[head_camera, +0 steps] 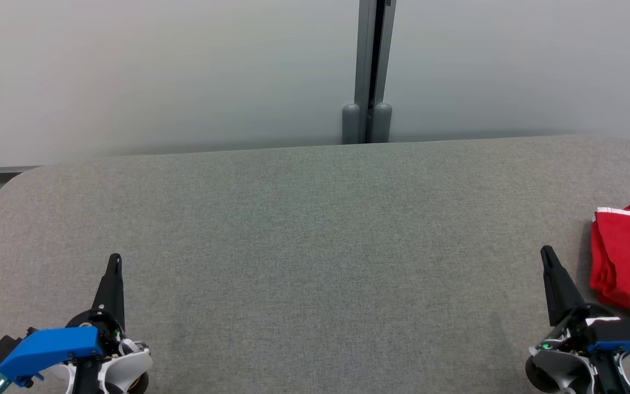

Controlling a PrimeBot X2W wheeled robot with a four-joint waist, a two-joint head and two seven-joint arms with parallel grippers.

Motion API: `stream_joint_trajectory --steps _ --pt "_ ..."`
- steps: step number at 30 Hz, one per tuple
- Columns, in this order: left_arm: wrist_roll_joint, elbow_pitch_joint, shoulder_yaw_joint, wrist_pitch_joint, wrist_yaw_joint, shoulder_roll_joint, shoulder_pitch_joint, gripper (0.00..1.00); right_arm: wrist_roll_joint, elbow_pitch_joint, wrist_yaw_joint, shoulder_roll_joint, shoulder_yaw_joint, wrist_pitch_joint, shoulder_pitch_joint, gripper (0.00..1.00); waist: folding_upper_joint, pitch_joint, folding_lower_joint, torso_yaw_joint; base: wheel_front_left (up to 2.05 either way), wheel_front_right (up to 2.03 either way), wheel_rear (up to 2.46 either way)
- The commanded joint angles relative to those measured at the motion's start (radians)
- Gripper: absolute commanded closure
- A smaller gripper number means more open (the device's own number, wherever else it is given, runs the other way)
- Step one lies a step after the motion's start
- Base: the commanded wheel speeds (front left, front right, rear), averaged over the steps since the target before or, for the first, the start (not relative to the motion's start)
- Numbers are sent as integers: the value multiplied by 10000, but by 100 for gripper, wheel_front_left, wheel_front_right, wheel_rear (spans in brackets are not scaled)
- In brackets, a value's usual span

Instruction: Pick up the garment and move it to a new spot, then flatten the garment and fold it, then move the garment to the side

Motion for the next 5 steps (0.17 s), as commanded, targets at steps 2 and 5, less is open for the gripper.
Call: stream_joint_trajectory --steps 2,5 --pt "-26 -43 18 37 14 -24 -104 100 27 -38 4 -62 -22 46 122 100 0 0 0 0 0 0 0" --pt "-26 -43 17 37 14 -24 -104 100 25 -38 4 -62 -22 46 121 100 0 0 0 0 0 0 0"
